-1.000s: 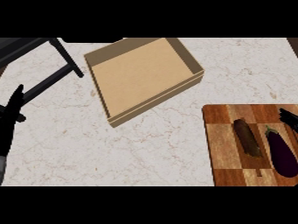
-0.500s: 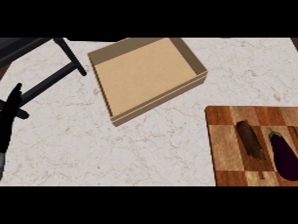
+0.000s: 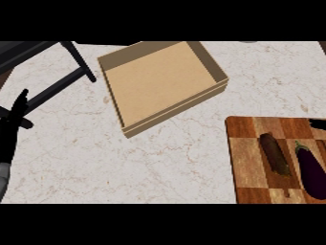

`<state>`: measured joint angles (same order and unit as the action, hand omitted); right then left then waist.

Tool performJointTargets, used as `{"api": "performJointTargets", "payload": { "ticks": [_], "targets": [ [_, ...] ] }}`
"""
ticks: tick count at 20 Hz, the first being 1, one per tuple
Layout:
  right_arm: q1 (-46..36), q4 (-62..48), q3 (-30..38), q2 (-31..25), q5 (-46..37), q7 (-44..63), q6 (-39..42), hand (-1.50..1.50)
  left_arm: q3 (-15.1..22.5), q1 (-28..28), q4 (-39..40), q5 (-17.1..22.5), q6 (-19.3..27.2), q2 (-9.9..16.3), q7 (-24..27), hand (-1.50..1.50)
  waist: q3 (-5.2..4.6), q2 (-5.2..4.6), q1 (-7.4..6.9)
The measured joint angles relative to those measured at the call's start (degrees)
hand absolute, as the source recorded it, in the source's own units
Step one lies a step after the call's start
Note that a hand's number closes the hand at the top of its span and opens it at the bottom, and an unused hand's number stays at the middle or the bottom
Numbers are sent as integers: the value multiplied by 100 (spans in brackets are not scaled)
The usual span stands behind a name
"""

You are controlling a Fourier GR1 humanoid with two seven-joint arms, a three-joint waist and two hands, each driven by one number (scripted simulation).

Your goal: Pick the eggplant from the cutting board and place it in the cardboard box

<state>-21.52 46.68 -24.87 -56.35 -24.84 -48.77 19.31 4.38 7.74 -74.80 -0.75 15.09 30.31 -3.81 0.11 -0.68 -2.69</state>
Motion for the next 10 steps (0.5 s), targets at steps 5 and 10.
{"api": "performJointTargets", "payload": {
  "ticks": [5,10],
  "targets": [
    [-506,-371,-410,330,-594,86,107,-150,-115,-24,-59,-42,-48,10,-69,0,-4,28,88],
    [-953,-1023,-565,837,-1177,114,-20,-150,-235,-47,120,-144,-69,-131,116,0,-7,38,144]
  ]
}}
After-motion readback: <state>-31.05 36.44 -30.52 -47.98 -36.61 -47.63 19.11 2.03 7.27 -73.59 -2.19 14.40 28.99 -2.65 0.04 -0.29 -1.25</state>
